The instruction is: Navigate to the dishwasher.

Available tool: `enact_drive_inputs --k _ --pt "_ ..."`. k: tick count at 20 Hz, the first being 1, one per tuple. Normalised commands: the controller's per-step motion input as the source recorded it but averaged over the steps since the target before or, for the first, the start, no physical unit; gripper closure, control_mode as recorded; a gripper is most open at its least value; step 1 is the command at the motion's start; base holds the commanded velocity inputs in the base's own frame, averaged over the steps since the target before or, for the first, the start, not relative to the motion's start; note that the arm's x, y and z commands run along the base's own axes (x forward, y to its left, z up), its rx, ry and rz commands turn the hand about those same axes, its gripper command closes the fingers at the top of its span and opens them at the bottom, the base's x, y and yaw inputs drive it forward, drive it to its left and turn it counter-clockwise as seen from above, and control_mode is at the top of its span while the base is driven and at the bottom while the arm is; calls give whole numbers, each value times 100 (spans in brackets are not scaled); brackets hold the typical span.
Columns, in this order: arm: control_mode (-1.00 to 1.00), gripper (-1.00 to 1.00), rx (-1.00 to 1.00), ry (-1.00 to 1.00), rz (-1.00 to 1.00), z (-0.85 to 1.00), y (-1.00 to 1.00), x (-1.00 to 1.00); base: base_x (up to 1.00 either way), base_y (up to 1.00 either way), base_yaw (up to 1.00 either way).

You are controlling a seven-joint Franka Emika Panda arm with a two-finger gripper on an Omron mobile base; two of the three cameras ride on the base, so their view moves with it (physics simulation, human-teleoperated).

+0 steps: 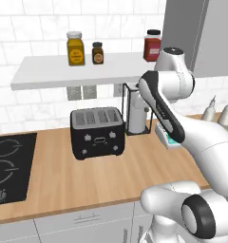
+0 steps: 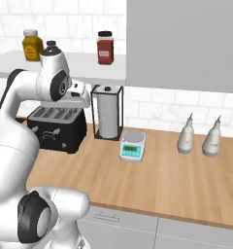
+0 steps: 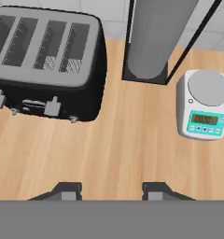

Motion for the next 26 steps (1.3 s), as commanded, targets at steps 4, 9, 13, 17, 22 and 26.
enact_drive_inputs --k 4,9,13,17,22,26 --pt "100 -100 0 0 0 0 0 0 -11 0 0" --pt "100 -100 0 0 0 0 0 0 -69 1 0" --pt "100 -100 0 0 0 0 0 0 -100 13 18" --pt "100 -100 0 0 0 0 0 0 -99 24 34" --pt "100 -100 0 0 0 0 0 0 -74 25 39" --pt "100 -100 0 0 0 0 0 0 -48 13 44"
